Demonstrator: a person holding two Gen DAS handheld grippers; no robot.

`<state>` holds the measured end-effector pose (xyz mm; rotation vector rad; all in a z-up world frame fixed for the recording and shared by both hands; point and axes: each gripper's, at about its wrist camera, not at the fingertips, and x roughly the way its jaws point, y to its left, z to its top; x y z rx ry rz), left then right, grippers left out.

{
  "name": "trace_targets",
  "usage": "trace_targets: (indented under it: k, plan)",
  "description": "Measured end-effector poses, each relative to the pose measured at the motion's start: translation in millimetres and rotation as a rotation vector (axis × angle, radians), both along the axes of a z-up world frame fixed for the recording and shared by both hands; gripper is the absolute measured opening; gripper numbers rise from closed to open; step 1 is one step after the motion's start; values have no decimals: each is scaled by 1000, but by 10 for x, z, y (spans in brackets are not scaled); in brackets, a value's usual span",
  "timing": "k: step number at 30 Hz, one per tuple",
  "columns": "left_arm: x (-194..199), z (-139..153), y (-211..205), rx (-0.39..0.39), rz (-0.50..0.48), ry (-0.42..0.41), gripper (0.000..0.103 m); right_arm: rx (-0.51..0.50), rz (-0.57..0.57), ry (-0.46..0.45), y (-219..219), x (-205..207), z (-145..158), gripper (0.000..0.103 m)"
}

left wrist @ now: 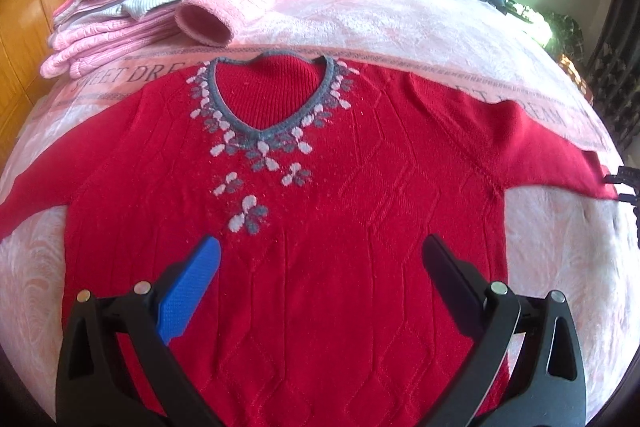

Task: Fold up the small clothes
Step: 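Move the right tool to the sweater sleeve cuff and grasp it, then fold the held sleeve across the sweater body with the right tool, release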

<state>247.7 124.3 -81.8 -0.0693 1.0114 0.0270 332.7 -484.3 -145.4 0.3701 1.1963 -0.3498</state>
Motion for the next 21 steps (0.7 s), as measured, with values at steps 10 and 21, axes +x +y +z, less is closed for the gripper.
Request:
trace_targets:
  k: [10,21]
  plan:
    - [-79,15,12,-7,-10,6,100,48,33,-158,53,-189,228,12]
    - [-71,-132,283,-6,34,54,100,51,-115,-121,-166,-426,83,11]
